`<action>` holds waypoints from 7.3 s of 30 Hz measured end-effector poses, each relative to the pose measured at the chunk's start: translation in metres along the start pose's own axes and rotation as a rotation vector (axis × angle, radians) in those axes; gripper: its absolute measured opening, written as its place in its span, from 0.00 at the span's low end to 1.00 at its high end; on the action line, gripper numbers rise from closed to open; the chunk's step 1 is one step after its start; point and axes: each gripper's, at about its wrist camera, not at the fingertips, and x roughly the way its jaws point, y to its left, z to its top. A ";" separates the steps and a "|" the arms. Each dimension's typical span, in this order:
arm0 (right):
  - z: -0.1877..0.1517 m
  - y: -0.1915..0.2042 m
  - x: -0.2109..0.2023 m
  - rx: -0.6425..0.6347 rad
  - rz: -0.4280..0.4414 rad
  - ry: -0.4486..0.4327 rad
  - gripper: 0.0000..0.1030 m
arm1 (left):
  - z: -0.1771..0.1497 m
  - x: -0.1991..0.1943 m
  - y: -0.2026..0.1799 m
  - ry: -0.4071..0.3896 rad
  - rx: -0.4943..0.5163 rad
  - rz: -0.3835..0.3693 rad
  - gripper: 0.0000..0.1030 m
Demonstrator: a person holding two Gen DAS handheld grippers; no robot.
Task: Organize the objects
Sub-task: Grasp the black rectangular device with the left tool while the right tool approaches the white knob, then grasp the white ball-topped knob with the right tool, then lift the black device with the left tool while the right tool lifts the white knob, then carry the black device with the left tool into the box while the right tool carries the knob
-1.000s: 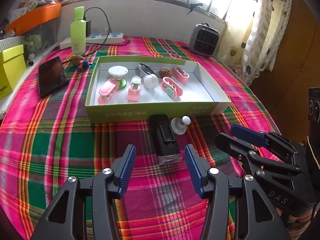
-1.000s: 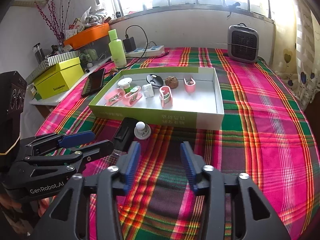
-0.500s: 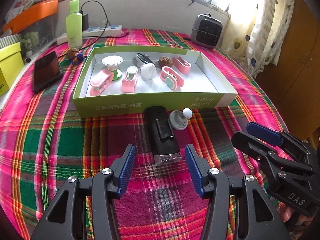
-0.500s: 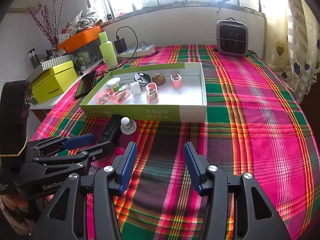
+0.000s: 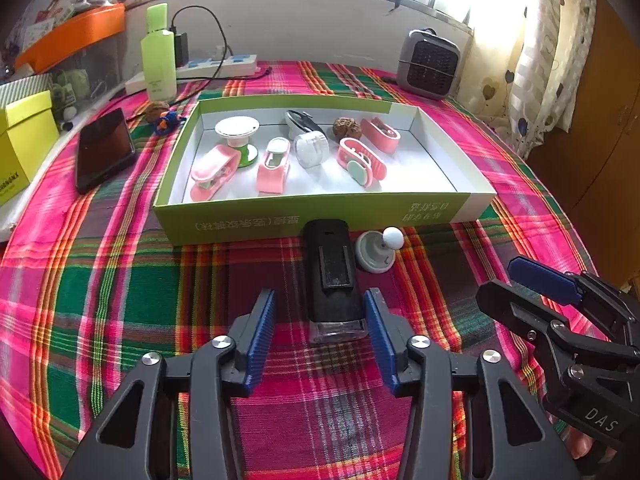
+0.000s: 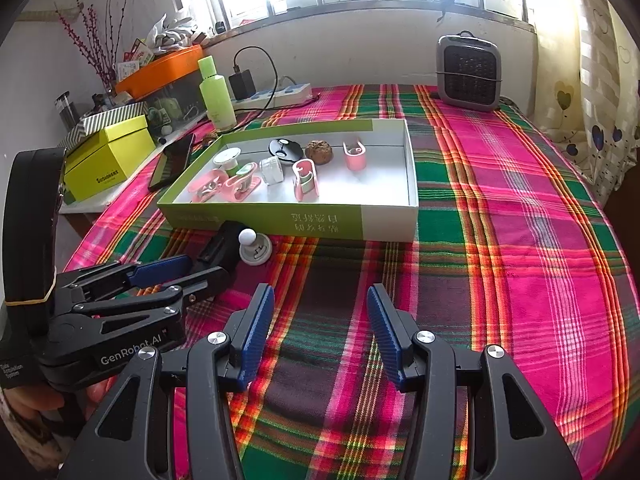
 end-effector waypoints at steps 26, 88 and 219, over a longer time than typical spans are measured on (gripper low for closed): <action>0.013 0.033 0.029 -0.075 0.007 0.053 0.48 | -0.006 -0.009 0.034 -0.015 -0.072 -0.011 0.25; 0.024 0.045 0.058 -0.088 -0.064 0.087 0.26 | -0.002 -0.009 0.057 -0.033 -0.120 -0.038 0.25; 0.091 -0.033 0.079 -0.036 -0.055 0.065 0.27 | 0.087 0.031 -0.011 -0.069 0.010 -0.036 0.24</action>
